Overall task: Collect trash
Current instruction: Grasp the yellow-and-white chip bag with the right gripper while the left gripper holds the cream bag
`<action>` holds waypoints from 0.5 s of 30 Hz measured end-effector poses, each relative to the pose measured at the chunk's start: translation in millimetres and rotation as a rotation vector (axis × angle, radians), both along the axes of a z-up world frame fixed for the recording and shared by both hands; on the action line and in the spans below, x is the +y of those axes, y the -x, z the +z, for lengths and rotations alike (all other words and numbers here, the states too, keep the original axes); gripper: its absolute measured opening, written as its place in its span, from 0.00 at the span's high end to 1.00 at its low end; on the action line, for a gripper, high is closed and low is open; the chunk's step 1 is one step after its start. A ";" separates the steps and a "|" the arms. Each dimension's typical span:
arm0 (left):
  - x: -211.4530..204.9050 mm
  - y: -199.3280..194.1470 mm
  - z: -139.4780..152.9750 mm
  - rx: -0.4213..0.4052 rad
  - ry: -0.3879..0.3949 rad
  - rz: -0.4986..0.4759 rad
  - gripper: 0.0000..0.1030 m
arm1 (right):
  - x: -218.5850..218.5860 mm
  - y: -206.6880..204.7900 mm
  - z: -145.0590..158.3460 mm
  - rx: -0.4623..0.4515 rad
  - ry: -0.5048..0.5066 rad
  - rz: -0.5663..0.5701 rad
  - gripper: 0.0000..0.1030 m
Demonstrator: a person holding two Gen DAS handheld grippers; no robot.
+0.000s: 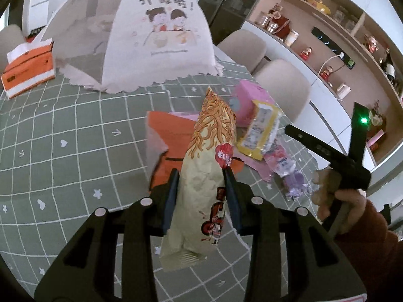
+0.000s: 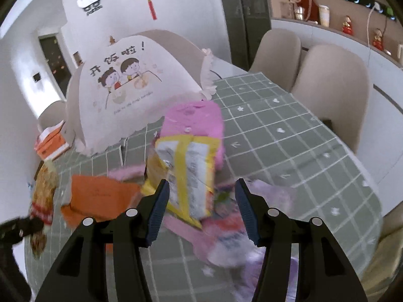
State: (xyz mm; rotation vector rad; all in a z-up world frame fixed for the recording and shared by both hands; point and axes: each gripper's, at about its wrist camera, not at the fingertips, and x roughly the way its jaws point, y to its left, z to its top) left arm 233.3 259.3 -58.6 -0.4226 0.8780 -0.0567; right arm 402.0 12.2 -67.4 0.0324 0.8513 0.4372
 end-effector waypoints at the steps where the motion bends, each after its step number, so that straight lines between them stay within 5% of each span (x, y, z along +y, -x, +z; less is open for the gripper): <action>1: 2.4 0.8 -2.4 0.004 0.003 -0.001 0.67 | 6.6 -2.7 -4.4 0.000 0.007 -0.017 0.50; 8: 22.9 6.3 -21.3 0.026 0.044 0.003 0.67 | 35.8 -24.8 -37.0 0.034 0.072 -0.051 0.51; 10: 24.6 8.3 -26.1 0.039 0.052 0.008 0.67 | 32.8 -26.4 -41.1 0.073 0.049 -0.022 0.69; 15: 23.2 7.5 -23.6 0.036 0.060 0.008 0.67 | 14.9 -6.9 -14.1 0.063 -0.009 -0.019 0.82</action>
